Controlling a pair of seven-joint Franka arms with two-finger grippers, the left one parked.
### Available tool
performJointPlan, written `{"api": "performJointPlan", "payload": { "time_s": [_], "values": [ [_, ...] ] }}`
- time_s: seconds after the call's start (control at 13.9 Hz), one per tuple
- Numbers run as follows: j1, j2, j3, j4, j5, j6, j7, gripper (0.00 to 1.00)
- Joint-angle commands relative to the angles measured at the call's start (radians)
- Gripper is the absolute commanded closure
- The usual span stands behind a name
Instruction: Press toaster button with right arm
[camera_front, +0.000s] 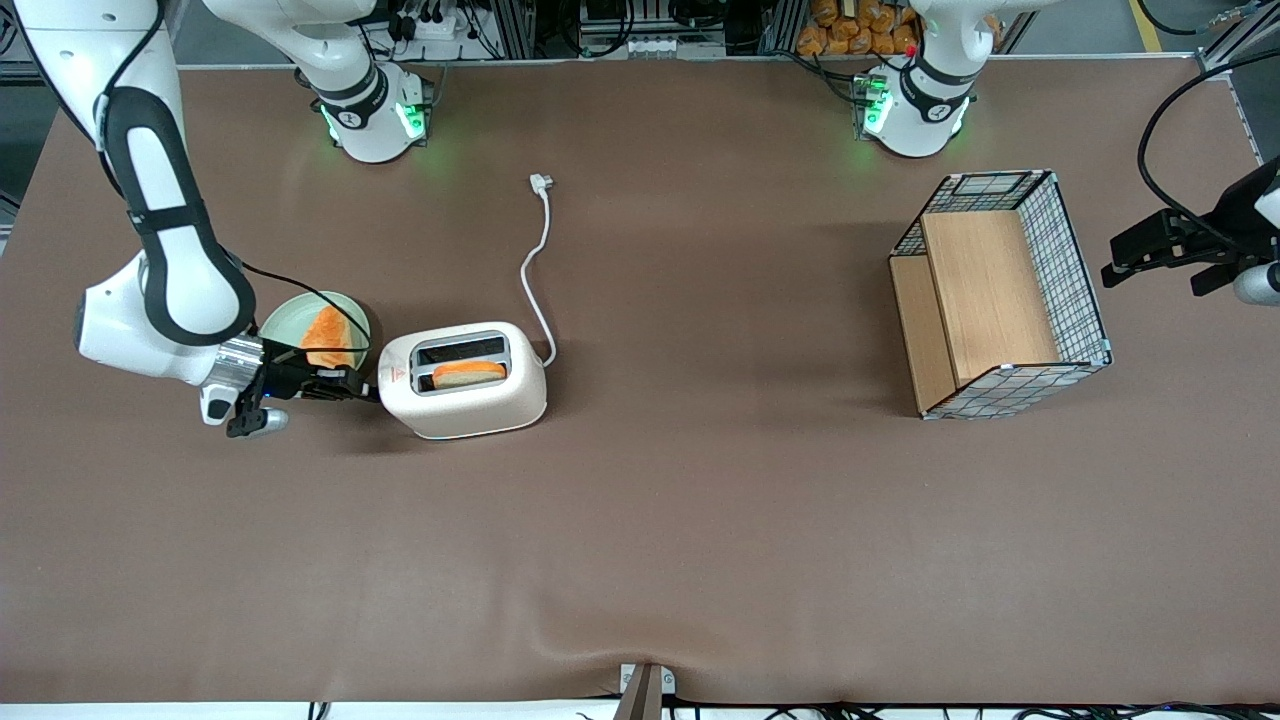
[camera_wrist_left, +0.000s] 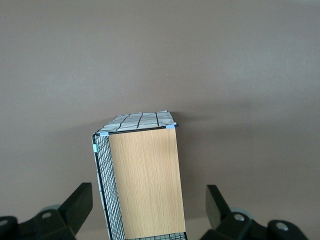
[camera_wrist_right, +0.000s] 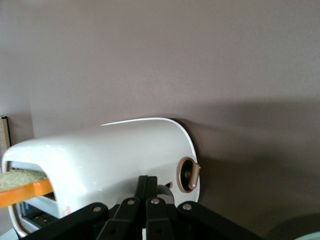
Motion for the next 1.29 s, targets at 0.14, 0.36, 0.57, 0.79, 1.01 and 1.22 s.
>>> {"api": "performJointPlan", "payload": {
  "time_s": [0.14,0.36,0.57,0.79,1.01,1.22],
  "values": [
    [-0.040,-0.070,-0.003,0.030,-0.088,-0.097,0.068,0.99],
    [-0.062,-0.127,-0.003,0.079,-0.213,-0.195,0.170,0.97],
    [-0.080,-0.205,-0.003,0.147,-0.373,-0.315,0.285,0.93],
    [-0.088,-0.260,0.001,0.248,-0.522,-0.454,0.363,0.87],
    [-0.087,-0.306,0.011,0.339,-0.648,-0.583,0.405,0.70],
    [-0.086,-0.333,0.014,0.382,-0.712,-0.655,0.406,0.30]
  ]
}}
